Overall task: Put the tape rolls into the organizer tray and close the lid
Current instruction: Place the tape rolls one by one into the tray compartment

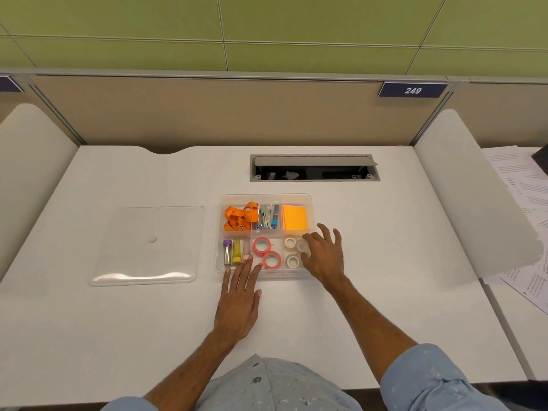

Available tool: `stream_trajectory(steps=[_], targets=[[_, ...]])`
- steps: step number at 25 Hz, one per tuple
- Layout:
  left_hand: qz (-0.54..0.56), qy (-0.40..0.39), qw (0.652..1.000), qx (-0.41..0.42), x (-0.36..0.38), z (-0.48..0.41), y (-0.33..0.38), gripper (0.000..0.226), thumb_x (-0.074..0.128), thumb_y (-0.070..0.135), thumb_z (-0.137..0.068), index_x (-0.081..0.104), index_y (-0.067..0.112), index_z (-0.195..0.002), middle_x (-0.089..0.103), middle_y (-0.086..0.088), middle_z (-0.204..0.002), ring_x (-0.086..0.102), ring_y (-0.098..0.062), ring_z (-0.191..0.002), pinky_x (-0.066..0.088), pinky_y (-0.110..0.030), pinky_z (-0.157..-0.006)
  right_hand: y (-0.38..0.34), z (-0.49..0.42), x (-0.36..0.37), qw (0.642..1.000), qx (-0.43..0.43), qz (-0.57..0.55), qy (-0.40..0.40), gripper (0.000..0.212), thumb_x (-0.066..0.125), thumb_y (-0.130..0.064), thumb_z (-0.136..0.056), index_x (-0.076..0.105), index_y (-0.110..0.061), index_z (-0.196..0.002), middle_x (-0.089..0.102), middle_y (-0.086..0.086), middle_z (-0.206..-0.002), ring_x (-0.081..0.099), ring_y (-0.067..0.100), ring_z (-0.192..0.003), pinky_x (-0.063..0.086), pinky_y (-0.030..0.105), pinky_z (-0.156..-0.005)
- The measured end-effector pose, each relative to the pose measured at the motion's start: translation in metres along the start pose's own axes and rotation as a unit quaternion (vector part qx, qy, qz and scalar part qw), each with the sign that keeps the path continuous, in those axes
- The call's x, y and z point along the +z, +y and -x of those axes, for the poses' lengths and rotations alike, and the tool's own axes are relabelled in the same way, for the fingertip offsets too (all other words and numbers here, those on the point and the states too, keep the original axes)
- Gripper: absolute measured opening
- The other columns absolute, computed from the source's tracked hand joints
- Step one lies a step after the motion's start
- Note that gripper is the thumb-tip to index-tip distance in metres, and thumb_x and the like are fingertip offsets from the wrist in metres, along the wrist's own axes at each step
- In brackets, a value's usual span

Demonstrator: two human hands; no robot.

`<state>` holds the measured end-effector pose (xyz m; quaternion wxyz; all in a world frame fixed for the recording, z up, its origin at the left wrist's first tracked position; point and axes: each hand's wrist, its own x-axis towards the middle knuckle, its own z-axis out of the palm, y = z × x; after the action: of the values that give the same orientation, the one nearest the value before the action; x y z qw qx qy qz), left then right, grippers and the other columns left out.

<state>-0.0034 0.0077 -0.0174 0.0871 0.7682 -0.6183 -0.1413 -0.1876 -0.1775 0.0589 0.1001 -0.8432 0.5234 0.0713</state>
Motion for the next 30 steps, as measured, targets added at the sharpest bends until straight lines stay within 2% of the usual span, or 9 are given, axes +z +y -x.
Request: stream_trajectory(steps=[2, 4, 10, 14, 21, 26, 30], targets=[[0.001, 0.000, 1.000, 0.001, 0.000, 0.000, 0.000, 0.064, 0.035, 0.045, -0.111, 0.014, 0.028, -0.169, 0.005, -0.001, -0.180, 0.004, -0.023, -0.168, 0.009, -0.056, -0.137, -0.001, -0.002, 0.001, 0.999, -0.013, 0.025, -0.023, 0.053, 0.061, -0.045, -0.104, 0.051, -0.026, -0.152, 0.056, -0.003, -0.159, 0.018, 0.023, -0.167, 0.008, 0.057, -0.137], [0.005, 0.001, 1.000, 0.002, 0.000, 0.000, 0.001, 0.064, 0.036, 0.045, -0.111, 0.016, 0.028, -0.169, 0.007, -0.001, -0.180, 0.006, -0.023, -0.167, 0.011, -0.056, -0.137, -0.003, -0.005, 0.002, 0.999, -0.018, 0.034, -0.028, 0.055, 0.063, -0.041, -0.103, 0.049, -0.024, -0.154, 0.055, 0.000, -0.161, 0.015, 0.023, -0.168, 0.007, 0.058, -0.137], [0.017, 0.003, 1.000, 0.000, 0.000, -0.001, -0.001, 0.065, 0.045, 0.043, -0.110, 0.021, 0.028, -0.168, 0.012, -0.002, -0.179, 0.011, -0.025, -0.167, 0.013, -0.058, -0.136, -0.004, -0.010, 0.001, 0.999, -0.024, 0.026, -0.027, 0.053, 0.063, -0.039, -0.103, 0.052, -0.024, -0.152, 0.048, 0.000, -0.165, 0.011, 0.023, -0.169, 0.006, 0.058, -0.137], [0.011, 0.004, 1.000, 0.001, 0.002, -0.001, -0.002, 0.065, 0.044, 0.043, -0.111, 0.019, 0.028, -0.169, 0.011, -0.001, -0.180, 0.010, -0.024, -0.167, 0.012, -0.057, -0.137, -0.002, -0.011, 0.001, 0.999, -0.026, 0.024, -0.030, 0.050, 0.063, -0.039, -0.103, 0.054, -0.024, -0.150, 0.051, -0.001, -0.163, 0.009, 0.023, -0.169, 0.005, 0.058, -0.137], [0.008, -0.005, 1.000, -0.004, 0.003, -0.002, -0.001, 0.064, 0.038, 0.046, -0.111, 0.017, 0.029, -0.169, 0.008, -0.001, -0.180, 0.006, -0.024, -0.167, 0.010, -0.058, -0.137, -0.016, -0.010, 0.005, 1.000, 0.010, -0.003, -0.001, 0.056, 0.051, -0.060, -0.105, 0.057, -0.023, -0.146, 0.052, -0.001, -0.163, 0.012, 0.022, -0.169, 0.003, 0.056, -0.138], [-0.002, -0.009, 1.000, -0.007, 0.005, -0.003, -0.003, 0.065, 0.036, 0.048, -0.111, 0.015, 0.031, -0.169, 0.005, 0.001, -0.180, 0.006, -0.023, -0.167, 0.006, -0.055, -0.138, -0.032, -0.013, 0.008, 0.999, 0.030, -0.021, 0.010, 0.062, 0.053, -0.058, -0.106, 0.045, -0.019, -0.153, 0.054, 0.002, -0.161, 0.012, 0.022, -0.169, 0.004, 0.056, -0.137], [-0.002, 0.002, 1.000, 0.002, 0.005, -0.002, -0.004, 0.064, 0.042, 0.046, -0.110, 0.021, 0.029, -0.168, 0.014, -0.002, -0.179, 0.014, -0.026, -0.167, 0.015, -0.058, -0.136, -0.039, -0.019, 0.007, 0.999, 0.035, -0.037, 0.007, 0.061, 0.052, -0.056, -0.107, 0.041, -0.020, -0.155, 0.045, 0.002, -0.168, 0.010, 0.023, -0.169, 0.003, 0.055, -0.138]])
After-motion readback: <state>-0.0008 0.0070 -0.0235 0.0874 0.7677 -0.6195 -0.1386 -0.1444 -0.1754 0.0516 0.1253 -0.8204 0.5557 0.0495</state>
